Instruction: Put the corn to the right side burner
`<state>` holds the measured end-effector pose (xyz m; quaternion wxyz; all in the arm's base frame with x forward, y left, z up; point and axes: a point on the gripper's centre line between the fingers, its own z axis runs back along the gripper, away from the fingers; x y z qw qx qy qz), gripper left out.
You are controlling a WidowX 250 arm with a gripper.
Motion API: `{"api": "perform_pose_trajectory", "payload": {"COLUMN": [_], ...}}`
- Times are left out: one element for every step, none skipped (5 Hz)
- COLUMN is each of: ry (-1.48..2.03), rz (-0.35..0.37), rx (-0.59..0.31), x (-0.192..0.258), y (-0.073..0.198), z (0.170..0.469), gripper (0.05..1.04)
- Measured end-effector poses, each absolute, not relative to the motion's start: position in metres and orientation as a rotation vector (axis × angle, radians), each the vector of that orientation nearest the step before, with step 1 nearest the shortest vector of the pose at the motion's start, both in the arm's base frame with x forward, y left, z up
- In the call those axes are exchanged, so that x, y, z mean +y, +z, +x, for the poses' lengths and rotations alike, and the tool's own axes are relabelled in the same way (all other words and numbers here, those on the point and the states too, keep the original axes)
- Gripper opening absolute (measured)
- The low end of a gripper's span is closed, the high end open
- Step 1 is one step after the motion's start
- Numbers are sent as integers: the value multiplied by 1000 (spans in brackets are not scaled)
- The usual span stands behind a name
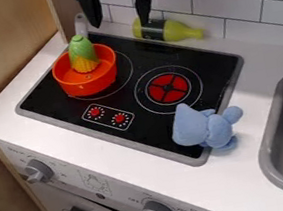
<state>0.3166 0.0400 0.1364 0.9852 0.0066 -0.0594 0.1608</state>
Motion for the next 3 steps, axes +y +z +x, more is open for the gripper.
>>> {"api": "perform_pose_trajectory", "payload": {"ry": [318,229,161], "rz": [15,60,100], "rx": [-90,-126,-182], "x": [40,56,80], "y": [126,116,116], "z": [315,319,324], "gripper": [999,999,998]}}
